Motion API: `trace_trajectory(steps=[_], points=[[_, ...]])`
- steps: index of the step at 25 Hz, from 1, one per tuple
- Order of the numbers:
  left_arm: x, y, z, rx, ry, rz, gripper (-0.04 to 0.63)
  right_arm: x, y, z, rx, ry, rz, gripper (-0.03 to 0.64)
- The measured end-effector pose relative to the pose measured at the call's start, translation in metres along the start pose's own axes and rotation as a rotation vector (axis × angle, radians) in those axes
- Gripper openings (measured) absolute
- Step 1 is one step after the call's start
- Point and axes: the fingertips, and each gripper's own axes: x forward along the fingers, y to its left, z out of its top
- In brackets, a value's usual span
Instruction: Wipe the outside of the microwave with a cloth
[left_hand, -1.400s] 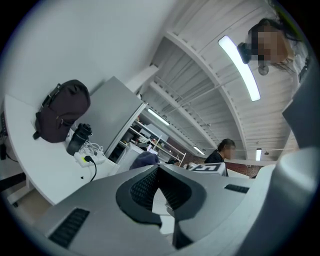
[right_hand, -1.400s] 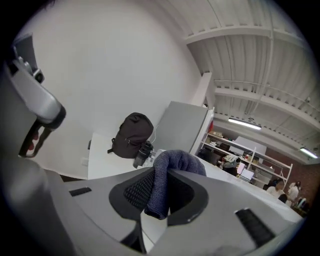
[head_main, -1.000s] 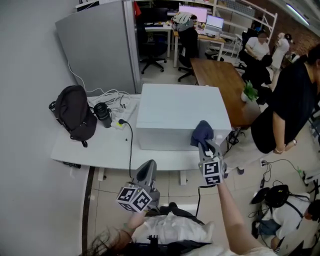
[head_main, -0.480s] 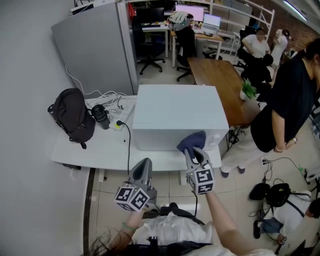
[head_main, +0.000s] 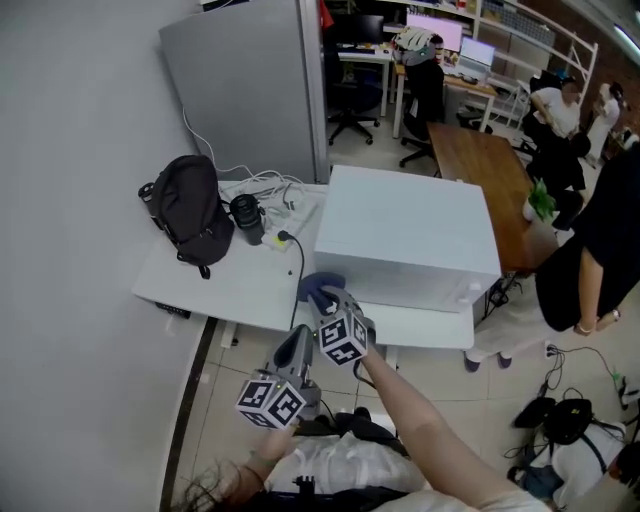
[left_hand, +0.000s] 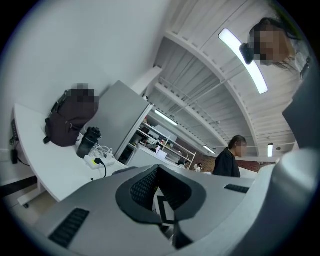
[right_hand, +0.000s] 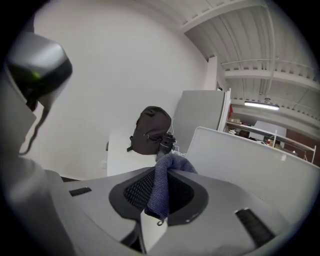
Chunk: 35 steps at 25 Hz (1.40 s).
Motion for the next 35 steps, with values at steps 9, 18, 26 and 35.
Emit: trace_trajectory(steps=[9,18,26,35], points=[[0.007,-0.001,-0.006,-0.007,0.025,-0.013,-0.009,-0.079,-0.086,-0.058,0.056,0.062,-0.178,0.074],[0.029,-0.023,-0.029,-0.014,0.085,-0.097,-0.009,-0.247,-0.209,-0.160,0.208,0.198,-0.548,0.073],[0.029,-0.018,-0.028,-0.019,0.075,-0.077,-0.009,-0.223,-0.148,-0.120,0.214,0.100,-0.407,0.072],[0.013,-0.004,-0.020,-0.021,0.041,-0.024,-0.009,-0.025,0.018,-0.037,0.075,0.024,0.038,0.072]])
